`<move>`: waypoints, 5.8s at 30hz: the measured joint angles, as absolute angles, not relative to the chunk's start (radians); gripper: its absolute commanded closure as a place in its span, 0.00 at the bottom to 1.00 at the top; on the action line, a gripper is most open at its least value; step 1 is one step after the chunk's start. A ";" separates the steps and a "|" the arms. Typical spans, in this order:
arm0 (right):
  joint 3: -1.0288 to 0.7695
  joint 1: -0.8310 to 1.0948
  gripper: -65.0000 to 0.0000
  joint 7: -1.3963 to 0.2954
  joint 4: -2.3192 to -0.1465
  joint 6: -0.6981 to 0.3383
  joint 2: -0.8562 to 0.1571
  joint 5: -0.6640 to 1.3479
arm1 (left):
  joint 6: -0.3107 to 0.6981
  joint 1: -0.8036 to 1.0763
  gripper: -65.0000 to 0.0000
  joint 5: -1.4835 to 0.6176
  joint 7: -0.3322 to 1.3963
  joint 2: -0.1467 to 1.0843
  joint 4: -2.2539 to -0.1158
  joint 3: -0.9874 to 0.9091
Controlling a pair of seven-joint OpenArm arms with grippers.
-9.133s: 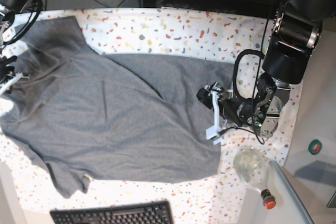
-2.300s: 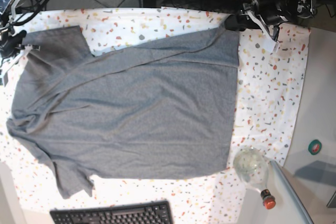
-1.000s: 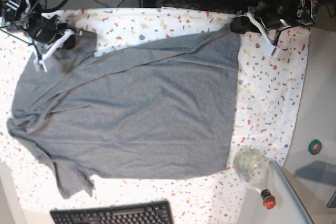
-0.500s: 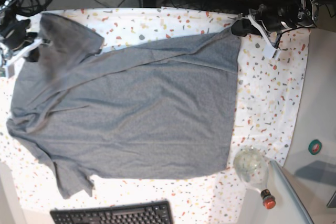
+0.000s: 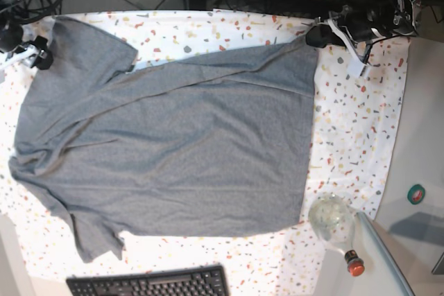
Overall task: Layout the t-shirt on the table in an organized manner, then fold the t-shirt properly
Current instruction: 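Grasp the shirt's shoulder corner with the right gripper and pull outward, then lift the shirt with both grippers and shake it out over the cloth, then lay the shirt down and release it with the left gripper, then grasp the shirt's edge with the left gripper and drag it outward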
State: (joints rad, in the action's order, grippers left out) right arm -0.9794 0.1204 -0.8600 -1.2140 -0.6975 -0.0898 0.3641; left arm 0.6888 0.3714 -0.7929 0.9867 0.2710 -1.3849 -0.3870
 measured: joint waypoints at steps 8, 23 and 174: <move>-0.911 0.125 0.40 -0.826 -1.218 -0.690 -0.071 0.367 | 0.689 0.374 1.00 -0.793 0.987 0.271 -1.385 -0.387; -0.911 0.109 0.82 -0.837 -1.204 -0.691 -0.065 0.364 | 0.689 0.380 1.00 -0.793 0.987 0.271 -1.383 -0.387; -0.951 0.197 1.00 -0.733 -1.470 -0.559 -0.167 0.337 | 0.603 0.057 1.00 -0.158 0.522 0.217 -1.184 -0.114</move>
State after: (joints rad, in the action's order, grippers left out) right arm -0.9508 0.1974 -0.7326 -1.4704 -0.5594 -0.1669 0.3370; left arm 0.6025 0.0570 -0.1577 0.5217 0.2169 -1.1835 -0.1143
